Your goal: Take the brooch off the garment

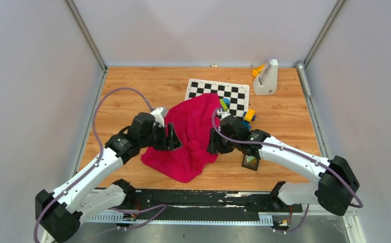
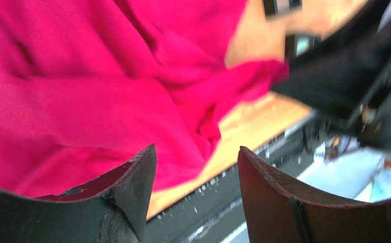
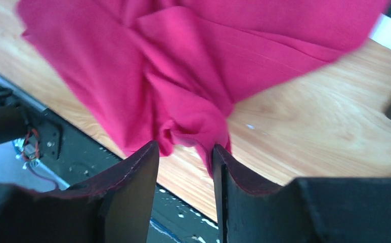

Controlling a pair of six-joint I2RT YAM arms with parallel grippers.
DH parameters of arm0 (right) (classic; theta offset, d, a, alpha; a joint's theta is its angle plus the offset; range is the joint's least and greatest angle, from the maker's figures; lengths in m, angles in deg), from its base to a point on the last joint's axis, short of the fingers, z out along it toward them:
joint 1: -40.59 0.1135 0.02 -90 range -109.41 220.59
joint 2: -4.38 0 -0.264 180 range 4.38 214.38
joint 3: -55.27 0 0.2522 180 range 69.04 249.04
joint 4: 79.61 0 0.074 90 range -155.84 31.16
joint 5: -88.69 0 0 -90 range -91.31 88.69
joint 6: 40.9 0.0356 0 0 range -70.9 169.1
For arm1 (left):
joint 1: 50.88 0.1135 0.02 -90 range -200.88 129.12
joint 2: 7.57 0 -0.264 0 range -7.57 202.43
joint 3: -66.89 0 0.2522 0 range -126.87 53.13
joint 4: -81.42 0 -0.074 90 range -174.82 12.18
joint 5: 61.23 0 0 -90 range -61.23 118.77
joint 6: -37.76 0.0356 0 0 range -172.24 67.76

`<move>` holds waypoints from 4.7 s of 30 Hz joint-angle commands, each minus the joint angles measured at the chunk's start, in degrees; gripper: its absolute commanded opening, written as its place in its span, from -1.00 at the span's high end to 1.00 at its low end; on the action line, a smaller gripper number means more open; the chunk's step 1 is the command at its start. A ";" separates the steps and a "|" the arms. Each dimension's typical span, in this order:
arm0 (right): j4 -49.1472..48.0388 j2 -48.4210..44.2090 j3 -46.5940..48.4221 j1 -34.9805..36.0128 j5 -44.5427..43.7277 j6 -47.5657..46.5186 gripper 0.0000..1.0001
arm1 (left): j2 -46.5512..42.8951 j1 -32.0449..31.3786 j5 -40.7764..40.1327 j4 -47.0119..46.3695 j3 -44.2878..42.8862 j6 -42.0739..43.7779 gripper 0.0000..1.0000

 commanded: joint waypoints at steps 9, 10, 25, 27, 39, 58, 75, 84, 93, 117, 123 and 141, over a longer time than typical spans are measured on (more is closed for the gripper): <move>-14.51 15.79 14.28 11.65 3.12 -8.15 -0.08 | 2.50 27.38 3.01 -0.42 -2.64 10.85 -0.37; -15.24 17.71 15.64 11.78 3.38 -8.65 -0.09 | 3.00 27.69 2.33 -1.09 -2.48 11.03 -0.38; -18.86 31.60 22.46 15.06 -0.54 -13.96 0.57 | 17.01 28.62 -3.22 -14.09 0.30 7.06 -0.36; -18.14 30.07 21.48 15.61 -1.72 -14.04 0.88 | 19.72 28.87 -2.91 -14.36 -0.14 7.26 -0.32; -19.33 13.05 3.97 20.37 -2.81 -10.98 1.00 | 26.35 29.13 2.18 -15.66 -2.49 9.24 0.91; -11.81 1.65 2.16 29.40 9.67 -8.01 1.00 | 4.60 29.30 -13.99 -1.07 -8.41 6.01 1.00; 10.91 1.84 65.35 -14.95 3.20 -14.20 1.00 | 28.38 29.39 -21.31 16.73 -82.61 11.09 1.00; 13.06 6.13 77.68 -15.32 7.75 -16.09 1.00 | 25.07 29.39 -25.38 14.51 -85.33 16.15 1.00; 10.23 6.86 74.67 -13.73 23.66 -14.50 1.00 | 29.92 29.37 -19.73 10.73 -86.54 16.45 1.00; -13.50 34.16 89.92 27.39 13.82 -28.64 1.00 | 45.10 29.83 38.54 -15.99 -94.40 0.01 1.00; -16.65 19.01 65.68 26.83 5.53 -30.54 1.00 | 40.83 33.44 29.70 -10.07 -88.26 4.27 1.00; -9.11 2.55 21.68 10.23 0.07 -9.30 0.39 | 23.77 24.96 4.52 -8.94 -25.72 11.73 0.93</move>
